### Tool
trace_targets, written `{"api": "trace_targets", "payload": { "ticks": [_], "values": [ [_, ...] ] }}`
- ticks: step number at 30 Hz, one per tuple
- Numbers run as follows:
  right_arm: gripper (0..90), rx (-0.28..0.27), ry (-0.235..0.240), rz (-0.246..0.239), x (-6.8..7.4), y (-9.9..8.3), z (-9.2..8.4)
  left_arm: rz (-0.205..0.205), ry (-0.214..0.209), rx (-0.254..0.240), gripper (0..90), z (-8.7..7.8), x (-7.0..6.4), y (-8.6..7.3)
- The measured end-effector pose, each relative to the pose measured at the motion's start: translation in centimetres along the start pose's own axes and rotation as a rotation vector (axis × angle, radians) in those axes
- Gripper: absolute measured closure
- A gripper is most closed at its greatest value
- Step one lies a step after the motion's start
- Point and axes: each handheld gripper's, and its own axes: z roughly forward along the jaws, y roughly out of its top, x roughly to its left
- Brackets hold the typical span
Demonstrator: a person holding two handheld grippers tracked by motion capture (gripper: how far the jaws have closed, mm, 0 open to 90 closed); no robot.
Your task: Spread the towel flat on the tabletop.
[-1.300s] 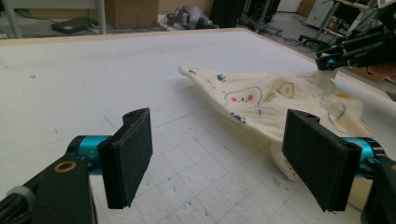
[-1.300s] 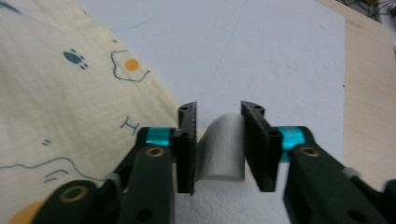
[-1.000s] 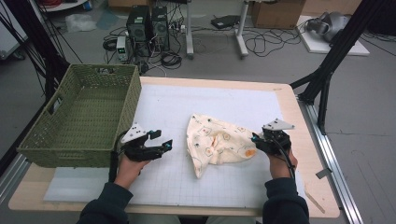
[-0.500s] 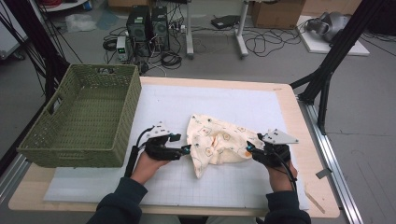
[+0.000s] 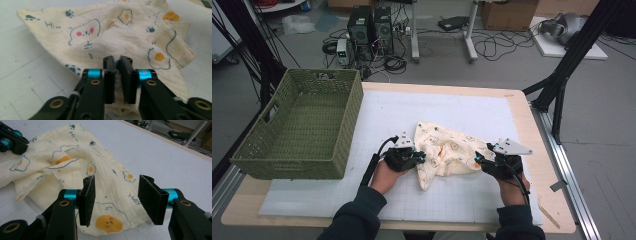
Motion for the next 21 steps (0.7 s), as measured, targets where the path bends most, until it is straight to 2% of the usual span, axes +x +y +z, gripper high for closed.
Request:
{"api": "trace_targets", "payload": {
  "ticks": [4,7,9,12,15,18,21],
  "values": [
    [47.7,-0.008,0.022,0.003,0.3,0.1,0.1,0.007,0.01,-0.025,85.7,-0.6,0.5,0.1],
    [47.9,-0.027,0.055,-0.001,1.0,0.4,0.3,-0.029,0.014,-0.063,85.8,-1.2,1.2,0.1],
    [48.0,-0.039,0.095,0.002,1.8,0.8,0.5,-0.03,0.027,-0.074,85.9,-1.6,1.6,0.1],
    [48.3,-0.044,0.158,-0.021,3.2,1.3,1.2,-0.047,0.03,-0.077,85.8,-1.9,2.2,-0.1],
    [48.7,-0.032,0.227,-0.042,4.8,1.5,2.1,-0.049,0.03,-0.075,85.8,-1.9,2.3,-0.2],
    [49.8,-0.011,0.273,-0.065,6.1,1.6,3.3,-0.051,0.029,-0.087,85.8,-1.9,2.1,-0.1],
    [53.4,0.02,0.279,-0.095,7.1,1.6,4.6,-0.051,0.025,-0.088,85.8,-1.8,2.1,-0.1]
  ]
}}
